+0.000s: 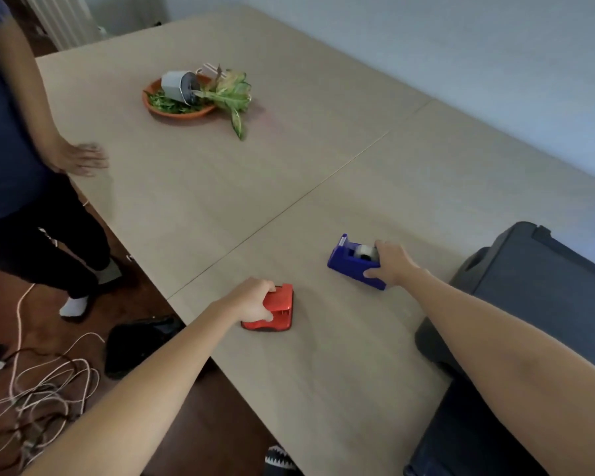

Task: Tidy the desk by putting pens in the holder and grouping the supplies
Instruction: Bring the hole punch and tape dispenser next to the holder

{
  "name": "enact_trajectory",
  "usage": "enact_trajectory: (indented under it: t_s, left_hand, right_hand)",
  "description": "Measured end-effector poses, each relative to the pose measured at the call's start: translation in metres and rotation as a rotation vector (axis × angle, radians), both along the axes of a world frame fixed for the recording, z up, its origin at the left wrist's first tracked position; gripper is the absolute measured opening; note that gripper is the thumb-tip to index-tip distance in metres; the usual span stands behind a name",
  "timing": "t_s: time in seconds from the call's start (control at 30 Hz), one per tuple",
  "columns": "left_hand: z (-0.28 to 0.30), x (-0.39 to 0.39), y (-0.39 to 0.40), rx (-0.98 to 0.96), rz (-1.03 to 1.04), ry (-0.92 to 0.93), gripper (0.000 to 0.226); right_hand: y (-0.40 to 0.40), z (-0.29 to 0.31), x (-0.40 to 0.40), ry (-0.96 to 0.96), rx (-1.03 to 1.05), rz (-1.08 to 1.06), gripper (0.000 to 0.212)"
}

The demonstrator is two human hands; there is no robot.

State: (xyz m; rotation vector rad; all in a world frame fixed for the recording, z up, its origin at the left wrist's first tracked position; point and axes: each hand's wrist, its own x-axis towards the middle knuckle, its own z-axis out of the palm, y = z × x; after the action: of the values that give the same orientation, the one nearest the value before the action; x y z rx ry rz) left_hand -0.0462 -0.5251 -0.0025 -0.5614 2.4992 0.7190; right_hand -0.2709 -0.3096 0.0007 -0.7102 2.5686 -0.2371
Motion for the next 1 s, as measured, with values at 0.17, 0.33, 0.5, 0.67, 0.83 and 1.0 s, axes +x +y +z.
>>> enact_trajectory:
  t_s: [0.17, 0.33, 0.5, 0.67, 0.83, 1.0]
  left_hand:
    - [0.022, -0.001, 0.006, 0.070, 0.018, 0.015, 0.059]
    - [0.076, -0.005, 0.025, 0.105, -0.034, 0.109, 0.030]
    - [0.147, -0.020, 0.075, 0.172, -0.105, 0.197, 0.040]
    - [0.210, -0.039, 0.170, 0.232, -0.273, 0.227, 0.047]
    - [0.249, -0.052, 0.300, 0.342, -0.532, 0.178, 0.044]
    - [0.260, -0.058, 0.441, 0.411, -0.807, 0.092, 0.044]
  right_hand:
    - [0.007, 0.010, 0.017, 0.016, -0.052, 0.011, 0.042]
    - [0.037, 0.063, 0.028, 0.062, -0.174, 0.015, 0.040]
    - [0.116, 0.146, 0.043, 0.182, -0.406, -0.103, 0.036]
    - [0.229, 0.214, 0.066, 0.331, -0.519, -0.246, 0.040]
    - [0.370, 0.250, 0.101, 0.465, -0.540, -0.449, 0.036]
    - [0.508, 0.251, 0.145, 0.538, -0.462, -0.669, 0.035]
